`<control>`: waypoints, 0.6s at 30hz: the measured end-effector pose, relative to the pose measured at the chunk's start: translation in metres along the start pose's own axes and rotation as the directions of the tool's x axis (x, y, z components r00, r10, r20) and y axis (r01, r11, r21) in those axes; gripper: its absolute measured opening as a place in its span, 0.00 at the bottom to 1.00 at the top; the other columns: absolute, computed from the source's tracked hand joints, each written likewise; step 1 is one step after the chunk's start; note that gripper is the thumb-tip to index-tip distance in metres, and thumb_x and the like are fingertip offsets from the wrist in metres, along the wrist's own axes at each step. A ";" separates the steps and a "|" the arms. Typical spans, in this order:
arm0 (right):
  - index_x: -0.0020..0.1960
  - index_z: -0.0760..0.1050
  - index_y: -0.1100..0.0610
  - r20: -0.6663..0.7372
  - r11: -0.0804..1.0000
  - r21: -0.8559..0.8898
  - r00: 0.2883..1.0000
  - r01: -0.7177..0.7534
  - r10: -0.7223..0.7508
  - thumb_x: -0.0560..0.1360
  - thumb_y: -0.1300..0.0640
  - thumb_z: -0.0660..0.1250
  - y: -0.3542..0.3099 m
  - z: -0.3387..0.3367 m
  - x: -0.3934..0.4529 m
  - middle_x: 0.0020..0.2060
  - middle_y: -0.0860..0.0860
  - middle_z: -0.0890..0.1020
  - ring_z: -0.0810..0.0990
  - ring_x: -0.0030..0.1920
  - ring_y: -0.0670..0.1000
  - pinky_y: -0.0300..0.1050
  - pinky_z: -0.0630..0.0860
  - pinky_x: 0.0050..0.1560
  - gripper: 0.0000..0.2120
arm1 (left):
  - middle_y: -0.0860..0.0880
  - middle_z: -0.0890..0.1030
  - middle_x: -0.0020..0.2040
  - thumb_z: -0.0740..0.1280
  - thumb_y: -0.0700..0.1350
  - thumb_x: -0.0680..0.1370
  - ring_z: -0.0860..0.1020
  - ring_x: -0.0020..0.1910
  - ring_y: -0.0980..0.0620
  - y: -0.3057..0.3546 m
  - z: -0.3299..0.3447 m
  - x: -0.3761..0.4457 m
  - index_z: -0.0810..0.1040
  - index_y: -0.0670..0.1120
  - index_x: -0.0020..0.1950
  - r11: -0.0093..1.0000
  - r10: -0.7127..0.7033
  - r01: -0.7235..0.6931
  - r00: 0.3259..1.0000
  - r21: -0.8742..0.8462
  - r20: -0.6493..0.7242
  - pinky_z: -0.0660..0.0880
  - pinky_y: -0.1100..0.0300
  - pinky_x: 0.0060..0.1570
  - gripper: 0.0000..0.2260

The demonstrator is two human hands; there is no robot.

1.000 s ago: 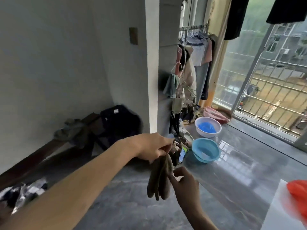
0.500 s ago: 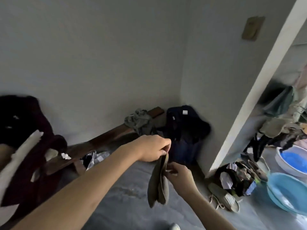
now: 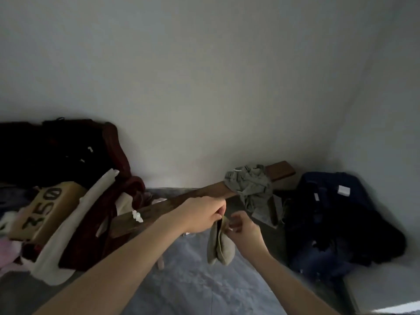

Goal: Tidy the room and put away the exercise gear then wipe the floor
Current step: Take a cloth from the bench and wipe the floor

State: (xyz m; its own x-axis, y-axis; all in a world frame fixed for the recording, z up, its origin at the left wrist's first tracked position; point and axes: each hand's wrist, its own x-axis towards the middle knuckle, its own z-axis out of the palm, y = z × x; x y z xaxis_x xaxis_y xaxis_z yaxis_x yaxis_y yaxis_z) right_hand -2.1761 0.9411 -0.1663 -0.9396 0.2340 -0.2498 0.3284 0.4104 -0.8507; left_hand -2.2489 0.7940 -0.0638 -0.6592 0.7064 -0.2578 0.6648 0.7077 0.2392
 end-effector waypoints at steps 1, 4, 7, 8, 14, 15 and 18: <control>0.49 0.74 0.45 0.004 1.000 -0.009 1.000 0.014 -0.014 0.71 0.51 0.71 -0.005 0.004 0.018 0.41 0.42 0.80 0.78 0.43 0.41 0.37 0.74 0.42 0.09 | 0.54 0.78 0.46 0.59 0.50 0.79 0.77 0.43 0.52 -0.014 -0.003 0.008 0.66 0.58 0.44 0.999 -0.023 0.023 1.000 -0.027 -0.001 0.76 0.48 0.46 0.05; 0.41 0.75 0.43 0.048 0.993 -0.119 0.999 0.008 -0.002 0.72 0.50 0.68 -0.017 0.019 0.069 0.39 0.41 0.80 0.77 0.41 0.40 0.38 0.75 0.40 0.03 | 0.55 0.78 0.44 0.59 0.49 0.79 0.77 0.41 0.52 -0.057 -0.005 0.030 0.65 0.58 0.42 0.994 -0.087 0.087 0.996 -0.059 0.001 0.76 0.48 0.45 0.06; 0.41 0.77 0.44 0.057 0.983 -0.186 0.998 -0.002 0.013 0.72 0.50 0.65 -0.026 0.037 0.120 0.40 0.41 0.80 0.78 0.41 0.43 0.43 0.78 0.44 0.03 | 0.56 0.79 0.44 0.59 0.48 0.80 0.77 0.42 0.54 -0.103 -0.007 0.052 0.69 0.55 0.46 0.985 -0.159 0.158 0.987 -0.066 -0.014 0.74 0.52 0.46 0.03; 0.41 0.78 0.44 0.065 0.976 -0.219 0.998 0.000 0.015 0.72 0.49 0.65 -0.029 0.043 0.135 0.40 0.41 0.80 0.78 0.41 0.43 0.44 0.78 0.44 0.03 | 0.56 0.79 0.44 0.59 0.48 0.80 0.78 0.43 0.54 -0.119 -0.007 0.059 0.70 0.55 0.47 0.981 -0.182 0.180 0.983 -0.067 -0.024 0.73 0.53 0.47 0.03; 0.43 0.79 0.45 0.126 0.947 -0.318 0.992 0.039 0.002 0.71 0.51 0.65 -0.049 0.085 0.219 0.44 0.43 0.77 0.79 0.44 0.46 0.49 0.79 0.47 0.05 | 0.56 0.78 0.45 0.60 0.50 0.79 0.77 0.44 0.54 -0.228 0.002 0.104 0.71 0.55 0.48 0.973 -0.210 0.211 0.978 -0.098 0.016 0.68 0.55 0.46 0.02; 0.42 0.79 0.45 0.142 0.940 -0.339 0.990 0.044 0.005 0.71 0.52 0.65 -0.053 0.093 0.233 0.44 0.44 0.77 0.78 0.45 0.46 0.49 0.79 0.47 0.05 | 0.57 0.77 0.44 0.60 0.50 0.79 0.76 0.43 0.55 -0.246 0.002 0.112 0.72 0.55 0.49 0.973 -0.200 0.201 0.979 -0.117 0.026 0.67 0.56 0.45 0.02; 0.40 0.78 0.44 0.188 0.920 -0.392 0.980 0.010 0.070 0.70 0.54 0.64 -0.066 0.123 0.270 0.43 0.43 0.79 0.79 0.45 0.46 0.46 0.79 0.47 0.07 | 0.57 0.74 0.43 0.61 0.50 0.80 0.73 0.42 0.57 -0.300 0.005 0.131 0.74 0.53 0.51 0.965 -0.170 0.187 0.980 -0.184 0.102 0.64 0.61 0.41 0.04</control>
State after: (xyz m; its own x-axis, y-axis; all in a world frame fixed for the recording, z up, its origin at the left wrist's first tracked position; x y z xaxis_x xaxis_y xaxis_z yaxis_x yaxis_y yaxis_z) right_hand -2.4634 0.8693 -0.2346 -0.9158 0.0922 -0.3910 0.3306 0.7257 -0.6033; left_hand -2.5330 0.6740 -0.1738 -0.7234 0.5706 -0.3888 0.4538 0.8173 0.3551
